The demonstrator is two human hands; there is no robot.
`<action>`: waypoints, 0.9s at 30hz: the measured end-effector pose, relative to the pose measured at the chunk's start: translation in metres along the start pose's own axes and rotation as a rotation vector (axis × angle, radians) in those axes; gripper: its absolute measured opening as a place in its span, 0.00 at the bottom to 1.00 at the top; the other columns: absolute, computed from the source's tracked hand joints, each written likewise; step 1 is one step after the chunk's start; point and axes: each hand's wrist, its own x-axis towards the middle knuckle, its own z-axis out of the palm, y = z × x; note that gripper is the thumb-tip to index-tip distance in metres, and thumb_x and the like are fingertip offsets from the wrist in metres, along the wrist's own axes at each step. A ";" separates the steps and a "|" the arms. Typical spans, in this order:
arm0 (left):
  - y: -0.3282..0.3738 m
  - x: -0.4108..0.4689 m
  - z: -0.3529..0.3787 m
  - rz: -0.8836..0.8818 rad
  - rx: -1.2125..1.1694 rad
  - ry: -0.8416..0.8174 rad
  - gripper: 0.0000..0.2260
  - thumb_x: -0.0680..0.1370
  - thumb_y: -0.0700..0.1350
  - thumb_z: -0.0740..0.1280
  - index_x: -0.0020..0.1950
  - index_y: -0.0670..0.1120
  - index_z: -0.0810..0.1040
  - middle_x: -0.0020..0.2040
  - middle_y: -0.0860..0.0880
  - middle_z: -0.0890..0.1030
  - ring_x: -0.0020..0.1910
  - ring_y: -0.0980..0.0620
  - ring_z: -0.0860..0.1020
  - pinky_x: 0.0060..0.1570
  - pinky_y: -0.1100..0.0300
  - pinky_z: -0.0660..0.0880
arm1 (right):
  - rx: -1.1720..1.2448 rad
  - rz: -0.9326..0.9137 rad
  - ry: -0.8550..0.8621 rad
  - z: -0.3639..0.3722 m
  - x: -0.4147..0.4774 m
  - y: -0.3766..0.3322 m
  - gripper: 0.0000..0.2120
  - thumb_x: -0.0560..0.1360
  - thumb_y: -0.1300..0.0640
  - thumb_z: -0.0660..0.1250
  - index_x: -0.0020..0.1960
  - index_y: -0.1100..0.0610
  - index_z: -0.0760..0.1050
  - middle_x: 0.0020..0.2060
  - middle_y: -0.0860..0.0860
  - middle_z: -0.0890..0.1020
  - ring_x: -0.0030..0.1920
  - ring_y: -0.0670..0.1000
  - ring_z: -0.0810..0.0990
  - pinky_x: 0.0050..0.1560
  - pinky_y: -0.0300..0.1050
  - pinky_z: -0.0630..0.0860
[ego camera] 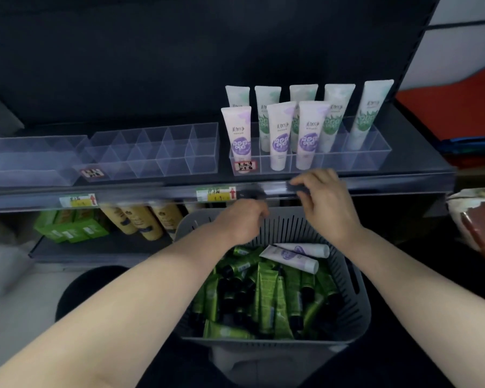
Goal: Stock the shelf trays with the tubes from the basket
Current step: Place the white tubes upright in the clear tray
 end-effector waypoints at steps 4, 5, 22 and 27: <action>-0.007 -0.008 0.026 -0.035 -0.027 -0.097 0.14 0.78 0.35 0.60 0.62 0.45 0.76 0.58 0.45 0.79 0.56 0.46 0.76 0.52 0.58 0.72 | -0.019 0.012 -0.169 0.023 -0.034 0.006 0.16 0.66 0.68 0.70 0.52 0.57 0.79 0.48 0.54 0.80 0.49 0.60 0.77 0.43 0.53 0.76; -0.010 -0.009 0.033 -0.049 -0.034 -0.126 0.14 0.79 0.36 0.60 0.63 0.45 0.76 0.59 0.45 0.78 0.57 0.46 0.76 0.53 0.58 0.72 | -0.034 0.022 -0.245 0.029 -0.041 0.007 0.17 0.65 0.67 0.72 0.53 0.57 0.79 0.48 0.55 0.80 0.49 0.60 0.77 0.43 0.52 0.75; -0.034 -0.010 0.089 -0.127 -0.166 -0.225 0.14 0.80 0.37 0.60 0.64 0.46 0.75 0.61 0.45 0.77 0.57 0.48 0.75 0.50 0.63 0.70 | -0.436 0.311 -1.131 0.097 -0.054 0.024 0.13 0.79 0.54 0.59 0.61 0.58 0.72 0.60 0.56 0.77 0.60 0.57 0.74 0.55 0.48 0.75; -0.039 -0.010 0.095 -0.142 -0.170 -0.212 0.13 0.80 0.39 0.60 0.63 0.46 0.75 0.61 0.45 0.77 0.57 0.48 0.76 0.55 0.57 0.74 | -0.367 0.340 -1.191 0.092 -0.057 0.011 0.14 0.79 0.54 0.60 0.62 0.58 0.73 0.59 0.56 0.78 0.59 0.55 0.74 0.51 0.45 0.73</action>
